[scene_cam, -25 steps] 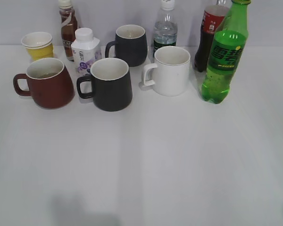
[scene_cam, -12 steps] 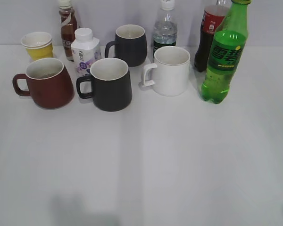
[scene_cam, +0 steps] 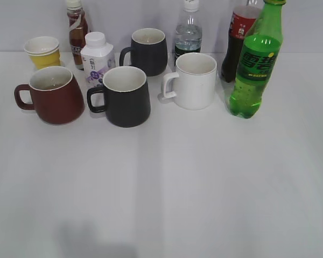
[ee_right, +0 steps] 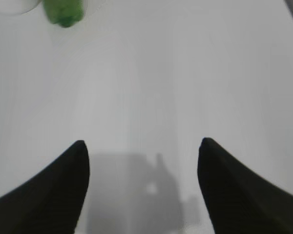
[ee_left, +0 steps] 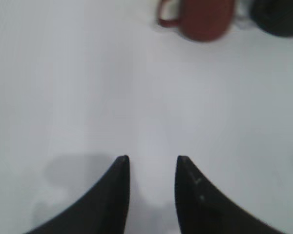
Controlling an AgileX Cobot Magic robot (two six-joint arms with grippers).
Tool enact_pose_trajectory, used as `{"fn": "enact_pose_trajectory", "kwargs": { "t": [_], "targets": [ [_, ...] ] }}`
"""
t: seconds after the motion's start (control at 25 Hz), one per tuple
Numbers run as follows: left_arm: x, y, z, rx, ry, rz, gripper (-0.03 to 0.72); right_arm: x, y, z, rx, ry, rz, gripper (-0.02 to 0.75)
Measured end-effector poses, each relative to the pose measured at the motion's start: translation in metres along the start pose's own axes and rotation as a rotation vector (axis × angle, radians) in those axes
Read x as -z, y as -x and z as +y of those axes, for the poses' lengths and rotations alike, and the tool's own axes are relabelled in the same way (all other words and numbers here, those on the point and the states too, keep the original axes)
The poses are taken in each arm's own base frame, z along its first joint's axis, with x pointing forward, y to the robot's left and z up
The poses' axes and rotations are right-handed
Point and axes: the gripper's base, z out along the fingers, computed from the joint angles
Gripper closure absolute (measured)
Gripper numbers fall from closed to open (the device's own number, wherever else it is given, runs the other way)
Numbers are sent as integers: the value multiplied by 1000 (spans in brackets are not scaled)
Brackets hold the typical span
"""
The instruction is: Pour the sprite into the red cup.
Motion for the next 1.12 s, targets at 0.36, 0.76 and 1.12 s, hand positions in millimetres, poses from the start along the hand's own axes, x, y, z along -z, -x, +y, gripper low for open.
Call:
{"fn": "enact_pose_trajectory", "kwargs": {
  "t": [0.36,0.76,1.12],
  "targets": [
    [21,-14,0,115,173,-144,446,5,-3,0,-1,6,-40,217],
    [24,-17,0,98,148,-172,447,5,-3,0,5,18,-41,218],
    [24,-17,0,95,143,-173,449,5,-3,0,5,18,-41,218]
  ]
}}
